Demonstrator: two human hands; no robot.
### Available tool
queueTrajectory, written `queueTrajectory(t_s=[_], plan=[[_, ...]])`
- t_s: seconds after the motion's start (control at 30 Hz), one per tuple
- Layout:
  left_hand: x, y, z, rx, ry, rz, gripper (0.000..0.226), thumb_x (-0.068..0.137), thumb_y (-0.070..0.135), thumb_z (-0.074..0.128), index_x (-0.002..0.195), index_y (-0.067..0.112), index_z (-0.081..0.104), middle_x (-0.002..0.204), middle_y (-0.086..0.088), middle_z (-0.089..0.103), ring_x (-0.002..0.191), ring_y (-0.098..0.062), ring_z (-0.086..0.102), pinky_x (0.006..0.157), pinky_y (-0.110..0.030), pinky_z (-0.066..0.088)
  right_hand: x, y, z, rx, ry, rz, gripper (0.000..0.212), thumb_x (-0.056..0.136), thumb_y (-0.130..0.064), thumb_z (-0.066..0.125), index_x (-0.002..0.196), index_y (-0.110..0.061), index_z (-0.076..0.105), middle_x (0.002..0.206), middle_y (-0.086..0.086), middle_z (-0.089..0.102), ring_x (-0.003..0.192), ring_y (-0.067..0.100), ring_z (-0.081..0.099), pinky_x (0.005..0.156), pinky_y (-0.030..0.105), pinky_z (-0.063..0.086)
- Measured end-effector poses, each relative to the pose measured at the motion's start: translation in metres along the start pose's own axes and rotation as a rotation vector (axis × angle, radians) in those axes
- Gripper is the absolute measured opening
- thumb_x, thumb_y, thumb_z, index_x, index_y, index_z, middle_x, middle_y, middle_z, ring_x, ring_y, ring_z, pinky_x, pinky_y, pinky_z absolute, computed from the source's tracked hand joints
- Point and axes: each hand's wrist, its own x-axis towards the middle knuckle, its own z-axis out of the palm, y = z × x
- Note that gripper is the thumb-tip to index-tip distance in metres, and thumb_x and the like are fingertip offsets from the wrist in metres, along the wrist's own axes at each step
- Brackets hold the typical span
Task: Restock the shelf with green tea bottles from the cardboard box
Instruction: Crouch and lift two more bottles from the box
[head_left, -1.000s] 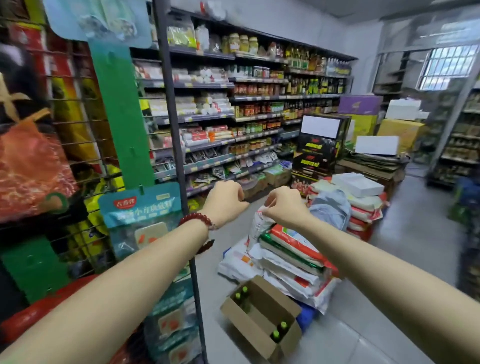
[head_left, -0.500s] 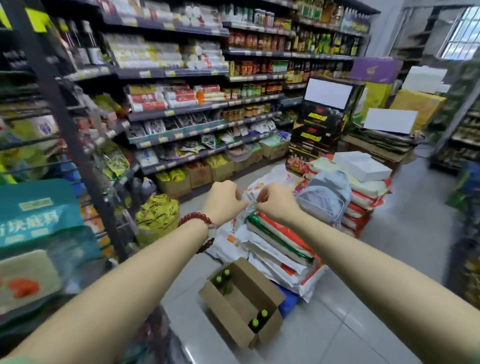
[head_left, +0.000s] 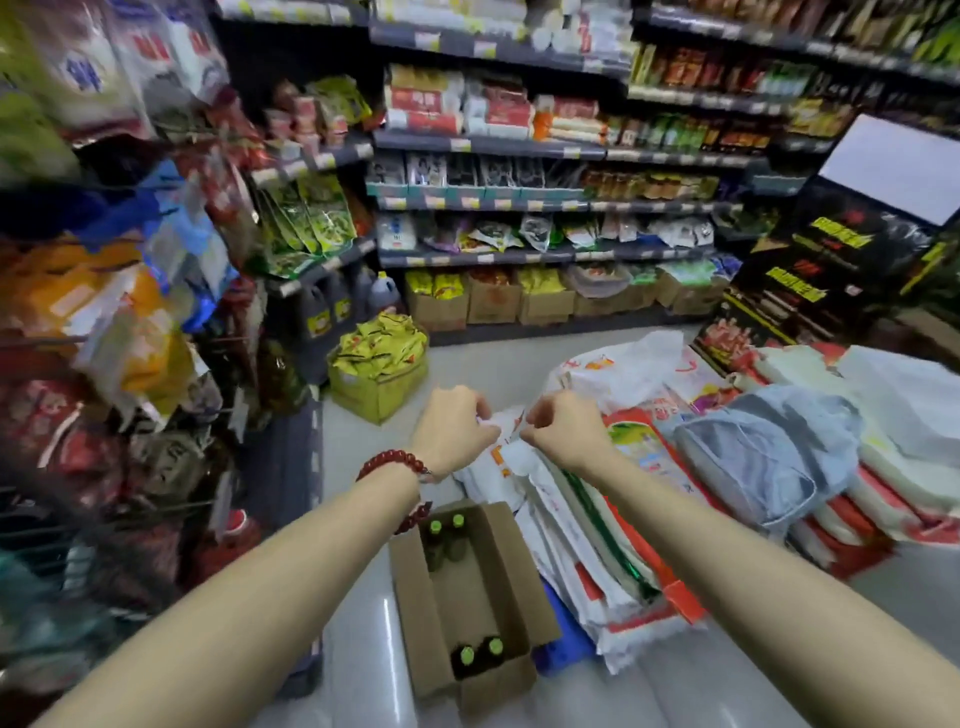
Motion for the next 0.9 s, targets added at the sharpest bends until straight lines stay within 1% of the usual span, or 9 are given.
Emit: queueTrajectory(t_s=[0.13,0.23,0.3,0.37,0.43,0.5,0.67,0.77,0.9], plan=[[0.007,-0.053,0.067,-0.018,-0.053,-0.081,0.019,0.081,0.023,0.065,0.093,0.009,0.069,0.092,-0.011,0.071,0.092,-0.025,0.064,0.077,-0.032,0.052,0.011,0.041,0.062,0.029,-0.064,-0.002,0.011,0.08,-0.018,0.068,0.072,-0.012,0.067,0.082,0.01,0.067,0.083,0.024,0.061,0.067,0.025,0.036],[0.01,-0.096,0.121,-0.001,-0.096,-0.131,0.018,0.08,0.024,0.065,0.091,0.01,0.069,0.09,-0.01,0.071,0.09,-0.026,0.065,0.076,-0.03,0.052,0.018,0.076,0.121,0.067,-0.097,0.005,0.003,0.079,-0.015,0.068,0.08,-0.014,0.07,0.088,0.009,0.071,0.087,0.023,0.063,0.073,0.025,0.043],[0.01,-0.125,0.158,0.0,-0.129,-0.159,0.018,0.08,0.026,0.066,0.09,0.011,0.069,0.09,-0.012,0.072,0.09,-0.027,0.065,0.078,-0.034,0.054,0.021,0.1,0.163,0.076,-0.131,0.035,0.011,0.08,-0.014,0.067,0.087,-0.01,0.073,0.097,0.01,0.074,0.095,0.026,0.066,0.079,0.028,0.048],[0.009,-0.151,0.192,0.021,-0.163,-0.179,0.018,0.08,0.027,0.067,0.092,0.013,0.069,0.091,-0.012,0.072,0.091,-0.027,0.065,0.08,-0.035,0.055,0.021,0.123,0.203,0.085,-0.173,0.064,0.009,0.078,-0.015,0.067,0.085,-0.012,0.071,0.095,0.01,0.072,0.094,0.026,0.065,0.073,0.027,0.046],[0.009,-0.177,0.226,0.04,-0.191,-0.189,0.018,0.08,0.024,0.067,0.095,0.013,0.068,0.093,-0.011,0.071,0.091,-0.026,0.065,0.08,-0.035,0.055,0.022,0.144,0.242,0.084,-0.196,0.069,0.003,0.078,-0.017,0.068,0.076,-0.015,0.066,0.082,0.007,0.066,0.086,0.024,0.063,0.066,0.025,0.038],[0.01,-0.2,0.258,0.038,-0.209,-0.18,0.02,0.08,0.021,0.068,0.097,0.011,0.069,0.096,-0.01,0.071,0.092,-0.024,0.064,0.078,-0.029,0.052,0.023,0.165,0.277,0.083,-0.202,0.07,0.009,0.079,-0.02,0.07,0.075,-0.016,0.062,0.08,0.003,0.059,0.086,0.022,0.062,0.066,0.024,0.036],[0.017,-0.251,0.334,0.031,-0.232,-0.117,0.017,0.081,0.018,0.068,0.096,0.009,0.07,0.098,-0.008,0.069,0.085,-0.016,0.059,0.068,-0.02,0.04,0.041,0.212,0.357,0.072,-0.211,0.079,0.012,0.082,-0.024,0.07,0.084,-0.012,0.07,0.091,0.009,0.071,0.093,0.024,0.065,0.071,0.025,0.042],[0.026,-0.287,0.383,0.004,-0.233,-0.112,0.02,0.081,0.021,0.069,0.098,0.01,0.069,0.099,-0.007,0.069,0.09,-0.017,0.06,0.072,-0.02,0.04,0.056,0.242,0.41,0.082,-0.198,0.097,0.013,0.082,-0.025,0.07,0.087,-0.013,0.072,0.096,0.01,0.073,0.096,0.026,0.065,0.077,0.03,0.049],[0.032,-0.335,0.452,-0.056,-0.264,-0.12,0.022,0.081,0.019,0.069,0.102,0.01,0.069,0.101,-0.005,0.069,0.089,-0.012,0.058,0.076,-0.02,0.043,0.064,0.284,0.484,0.109,-0.199,0.149,0.016,0.084,-0.027,0.069,0.089,-0.011,0.072,0.098,0.009,0.072,0.097,0.025,0.064,0.074,0.024,0.042]])
